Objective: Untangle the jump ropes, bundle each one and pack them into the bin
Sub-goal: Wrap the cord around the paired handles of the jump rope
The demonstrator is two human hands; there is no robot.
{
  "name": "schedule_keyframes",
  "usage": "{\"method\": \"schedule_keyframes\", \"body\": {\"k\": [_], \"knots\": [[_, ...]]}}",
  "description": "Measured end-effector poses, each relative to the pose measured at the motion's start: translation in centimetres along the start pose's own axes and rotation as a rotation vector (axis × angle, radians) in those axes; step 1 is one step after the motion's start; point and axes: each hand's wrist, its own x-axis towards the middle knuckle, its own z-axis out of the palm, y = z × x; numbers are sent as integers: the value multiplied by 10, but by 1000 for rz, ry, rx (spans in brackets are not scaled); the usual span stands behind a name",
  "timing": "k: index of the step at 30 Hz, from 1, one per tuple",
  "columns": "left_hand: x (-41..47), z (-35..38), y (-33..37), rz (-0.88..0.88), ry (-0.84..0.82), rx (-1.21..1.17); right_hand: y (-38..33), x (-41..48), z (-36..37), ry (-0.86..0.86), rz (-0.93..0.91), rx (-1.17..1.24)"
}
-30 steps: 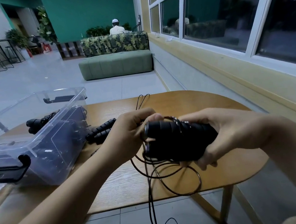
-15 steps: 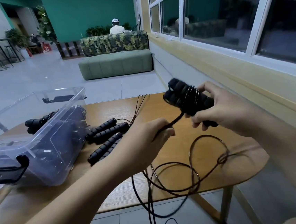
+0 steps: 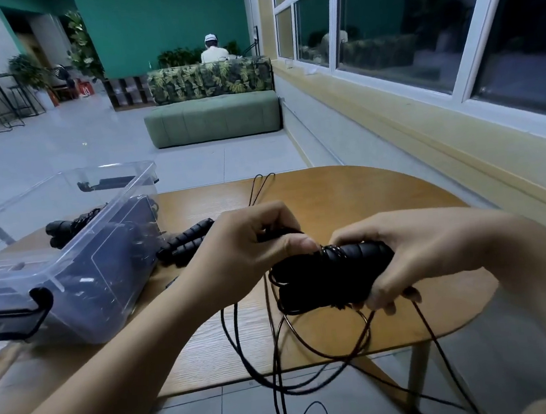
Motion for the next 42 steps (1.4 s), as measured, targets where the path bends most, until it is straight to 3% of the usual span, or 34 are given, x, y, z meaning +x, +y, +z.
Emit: {"method": "schedule_keyframes", "body": {"k": [6,11,14,20,27,32,35,39,42], "knots": [[-1,2,-4,-8,11,-143,-11,-6,2,-89,-169,161],[-1,17,-4,-199,84,-165,-11,-1,4,111,-349,299],[2,26,3,-195,68,-261,-11,2,5,285,-395,413],[1,36,-9,-192,-32,79,-8,9,6,602,-336,400],[-1,37,0,-186,-155,485,4,19,3,791,-133,-41],[-2,23,7,-127,-157,578,7,21,6,658,-16,-230],[-3,15,5,-53,-72,526,9,20,6,460,67,-274],[-3,11,10,-103,-45,337,4,15,9,117,87,-220],[-2,5,12,-81,-94,183,0,9,8,-16,3,-115]]}}
